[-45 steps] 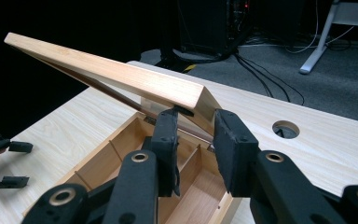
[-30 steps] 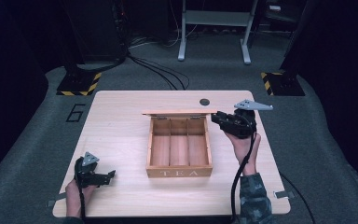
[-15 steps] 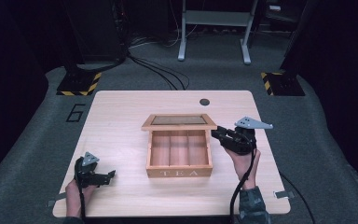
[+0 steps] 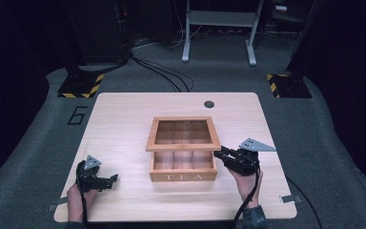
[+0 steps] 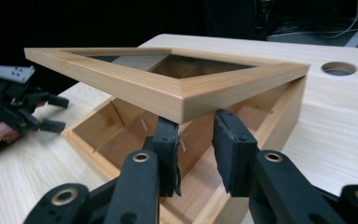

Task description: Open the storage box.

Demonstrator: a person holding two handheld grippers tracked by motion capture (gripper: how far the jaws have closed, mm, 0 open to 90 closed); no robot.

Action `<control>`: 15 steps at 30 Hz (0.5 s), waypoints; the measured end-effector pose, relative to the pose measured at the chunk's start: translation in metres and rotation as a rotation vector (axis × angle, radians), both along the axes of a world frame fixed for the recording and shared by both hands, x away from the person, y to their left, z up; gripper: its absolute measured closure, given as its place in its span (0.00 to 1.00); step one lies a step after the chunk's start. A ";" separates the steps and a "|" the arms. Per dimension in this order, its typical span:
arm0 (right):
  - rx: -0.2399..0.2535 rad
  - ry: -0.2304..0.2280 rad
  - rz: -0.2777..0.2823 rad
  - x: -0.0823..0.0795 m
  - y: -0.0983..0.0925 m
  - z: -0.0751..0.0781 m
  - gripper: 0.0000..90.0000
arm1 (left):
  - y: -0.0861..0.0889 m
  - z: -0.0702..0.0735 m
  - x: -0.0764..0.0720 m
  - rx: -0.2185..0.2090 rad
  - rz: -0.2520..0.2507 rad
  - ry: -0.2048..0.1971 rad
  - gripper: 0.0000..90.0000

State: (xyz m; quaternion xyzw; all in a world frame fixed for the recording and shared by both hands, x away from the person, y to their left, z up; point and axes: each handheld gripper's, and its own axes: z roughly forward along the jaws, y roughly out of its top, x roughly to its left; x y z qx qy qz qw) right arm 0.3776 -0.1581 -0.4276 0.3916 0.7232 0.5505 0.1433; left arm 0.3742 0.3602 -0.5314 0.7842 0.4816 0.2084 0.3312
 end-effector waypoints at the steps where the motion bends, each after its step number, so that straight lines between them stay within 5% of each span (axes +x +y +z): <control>1: -0.009 0.003 0.007 -0.001 0.003 -0.004 0.78 | 0.000 0.000 0.000 0.000 0.000 0.000 0.02; 15: -0.045 0.032 0.013 -0.004 0.007 -0.035 0.77 | 0.000 0.000 0.000 0.000 0.000 0.000 0.02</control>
